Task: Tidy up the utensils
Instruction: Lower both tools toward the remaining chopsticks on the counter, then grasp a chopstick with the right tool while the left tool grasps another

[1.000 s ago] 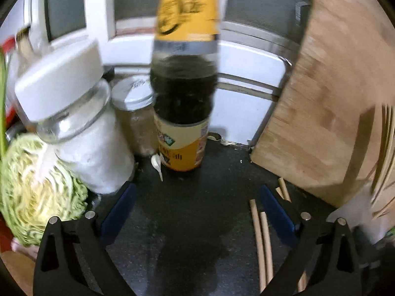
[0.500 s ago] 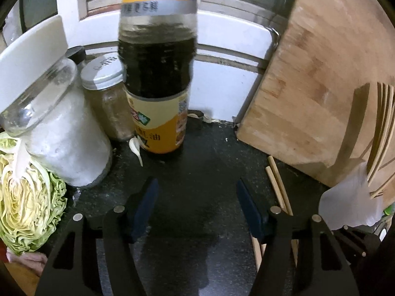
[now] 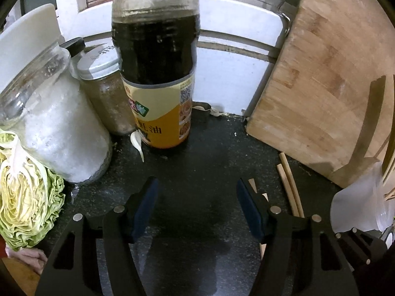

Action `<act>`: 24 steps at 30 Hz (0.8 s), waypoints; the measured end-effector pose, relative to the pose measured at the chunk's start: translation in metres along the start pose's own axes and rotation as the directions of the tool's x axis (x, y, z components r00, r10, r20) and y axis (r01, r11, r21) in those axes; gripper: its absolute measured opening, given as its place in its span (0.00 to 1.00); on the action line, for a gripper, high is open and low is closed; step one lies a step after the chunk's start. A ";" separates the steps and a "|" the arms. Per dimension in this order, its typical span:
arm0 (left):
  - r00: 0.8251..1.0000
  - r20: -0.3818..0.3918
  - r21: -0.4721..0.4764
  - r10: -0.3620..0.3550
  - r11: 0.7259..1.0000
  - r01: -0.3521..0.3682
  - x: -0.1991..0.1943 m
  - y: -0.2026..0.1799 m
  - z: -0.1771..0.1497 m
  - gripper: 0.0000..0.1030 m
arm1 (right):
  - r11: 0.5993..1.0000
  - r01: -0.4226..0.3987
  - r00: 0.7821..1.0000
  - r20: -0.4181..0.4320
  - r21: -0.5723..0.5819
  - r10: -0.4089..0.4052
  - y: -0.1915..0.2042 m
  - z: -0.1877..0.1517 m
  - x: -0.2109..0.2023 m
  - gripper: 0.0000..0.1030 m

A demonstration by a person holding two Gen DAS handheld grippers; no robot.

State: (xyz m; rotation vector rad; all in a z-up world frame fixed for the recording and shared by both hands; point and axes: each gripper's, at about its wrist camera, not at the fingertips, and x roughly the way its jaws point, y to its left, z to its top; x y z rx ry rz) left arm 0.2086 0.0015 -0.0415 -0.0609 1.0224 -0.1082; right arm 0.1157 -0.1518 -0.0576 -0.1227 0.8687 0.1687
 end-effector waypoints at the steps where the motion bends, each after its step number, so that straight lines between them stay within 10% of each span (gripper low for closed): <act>1: 1.000 -0.004 0.002 0.000 1.000 0.000 0.001 0.000 0.000 0.62 | 1.000 0.003 1.000 0.002 -0.002 -0.003 0.000 0.000 0.000 0.02; 24: 1.000 0.017 0.014 -0.006 1.000 0.006 -0.001 -0.008 -0.004 0.63 | 0.998 0.055 0.998 -0.027 -0.007 -0.055 0.001 0.001 0.007 0.10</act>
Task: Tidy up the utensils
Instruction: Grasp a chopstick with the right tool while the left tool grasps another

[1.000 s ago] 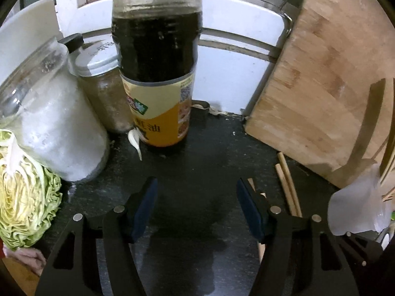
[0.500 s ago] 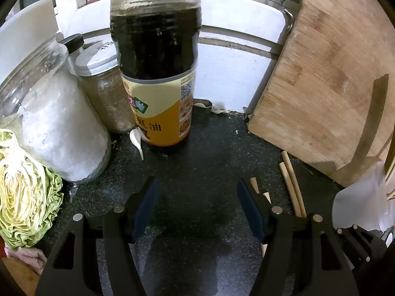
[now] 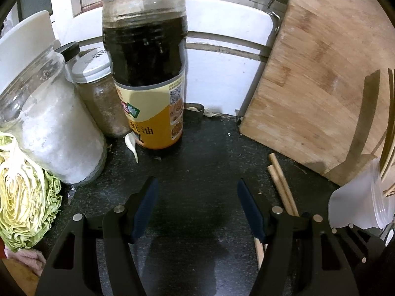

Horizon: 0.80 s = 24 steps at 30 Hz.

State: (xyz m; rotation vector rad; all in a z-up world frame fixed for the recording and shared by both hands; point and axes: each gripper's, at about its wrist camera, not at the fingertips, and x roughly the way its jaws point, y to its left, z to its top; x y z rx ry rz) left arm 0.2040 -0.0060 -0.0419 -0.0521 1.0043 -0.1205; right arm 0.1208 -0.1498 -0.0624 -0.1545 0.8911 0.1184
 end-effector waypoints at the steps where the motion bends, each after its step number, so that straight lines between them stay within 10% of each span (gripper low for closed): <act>1: 1.000 -0.001 -0.002 -0.002 1.000 0.002 0.000 0.001 0.000 0.63 | 1.000 -0.009 1.000 0.002 -0.002 0.009 0.001 0.000 -0.001 0.10; 24: 1.000 -0.008 -0.015 -0.019 1.000 0.018 -0.008 0.005 0.002 0.63 | 0.998 0.015 1.000 0.005 -0.056 -0.014 0.013 -0.001 -0.002 0.10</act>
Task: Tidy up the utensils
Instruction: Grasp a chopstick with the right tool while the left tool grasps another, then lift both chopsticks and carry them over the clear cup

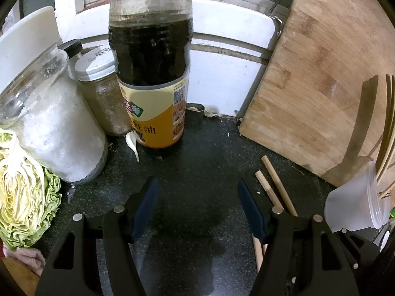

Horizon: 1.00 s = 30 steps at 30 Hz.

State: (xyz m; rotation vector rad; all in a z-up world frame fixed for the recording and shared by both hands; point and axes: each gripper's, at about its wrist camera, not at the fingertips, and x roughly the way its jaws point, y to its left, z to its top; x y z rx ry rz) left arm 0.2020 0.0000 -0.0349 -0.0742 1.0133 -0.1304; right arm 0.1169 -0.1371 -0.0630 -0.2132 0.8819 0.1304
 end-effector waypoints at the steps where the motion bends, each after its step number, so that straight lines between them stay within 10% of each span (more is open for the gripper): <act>1: 1.000 -0.003 0.003 -0.001 1.000 0.001 0.000 -0.001 0.000 0.63 | 1.000 -0.003 1.000 -0.013 -0.001 0.003 0.000 0.000 0.003 0.10; 9: 0.999 -0.030 0.034 -0.032 0.999 0.033 0.006 -0.010 -0.003 0.63 | 0.998 -0.027 0.999 -0.016 0.064 0.028 -0.012 0.002 0.008 0.08; 15: 0.987 -0.090 0.073 -0.134 0.987 0.141 0.016 -0.027 -0.007 0.40 | 0.985 -0.088 0.991 0.110 0.152 0.071 -0.029 0.009 -0.022 0.08; 30: 0.987 -0.118 0.148 -0.111 0.981 0.128 0.020 -0.057 -0.018 0.10 | 0.961 -0.191 0.932 0.344 0.199 0.114 -0.044 0.011 -0.079 0.08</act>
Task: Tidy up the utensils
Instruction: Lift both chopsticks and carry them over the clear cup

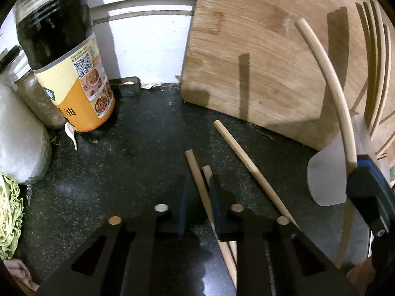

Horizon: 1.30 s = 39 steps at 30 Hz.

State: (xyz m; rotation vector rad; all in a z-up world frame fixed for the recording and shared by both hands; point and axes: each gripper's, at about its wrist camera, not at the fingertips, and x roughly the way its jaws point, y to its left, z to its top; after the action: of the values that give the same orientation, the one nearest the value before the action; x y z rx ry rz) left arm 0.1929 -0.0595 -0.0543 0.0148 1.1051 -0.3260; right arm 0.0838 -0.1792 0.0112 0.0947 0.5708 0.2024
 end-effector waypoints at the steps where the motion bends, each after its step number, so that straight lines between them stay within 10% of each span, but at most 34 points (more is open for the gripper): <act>1: 1.000 -0.004 -0.004 -0.004 1.000 0.004 0.000 0.000 0.000 0.09 | 1.000 -0.005 1.000 0.003 -0.002 0.005 0.001 0.000 0.000 0.08; 17: 1.000 -0.002 0.032 0.023 0.999 -0.023 -0.001 -0.008 -0.004 0.13 | 0.999 0.016 0.995 0.093 0.033 -0.019 -0.011 0.010 -0.026 0.08; 22: 0.983 0.047 0.129 0.179 0.974 -0.184 0.000 -0.038 -0.012 0.10 | 0.996 -0.015 0.991 0.133 0.084 0.003 -0.026 0.020 -0.040 0.08; 29: 0.969 0.198 0.186 0.149 0.965 -0.187 -0.039 -0.065 -0.021 0.06 | 0.984 -0.105 0.935 0.351 0.144 0.048 -0.051 0.028 -0.090 0.08; 31: 0.942 0.328 0.167 0.065 0.978 -0.125 -0.075 -0.062 -0.024 0.06 | 0.971 -0.096 0.918 0.396 0.219 0.001 -0.068 0.030 -0.102 0.08; 35: 0.788 0.603 0.197 -0.122 0.980 0.001 -0.155 -0.055 -0.049 0.06 | 0.935 -0.062 0.896 0.432 0.351 -0.103 -0.100 0.030 -0.112 0.08; 39: 0.690 0.690 0.214 -0.217 0.973 0.092 -0.212 -0.063 -0.043 0.06 | 0.916 -0.094 0.890 0.445 0.391 -0.099 -0.117 0.031 -0.113 0.08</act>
State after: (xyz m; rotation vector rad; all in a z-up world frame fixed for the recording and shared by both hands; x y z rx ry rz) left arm 0.0520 -0.0585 0.1219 -0.0582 0.2927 -0.5221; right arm 0.0270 -0.3193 0.0801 0.5328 0.1294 0.0501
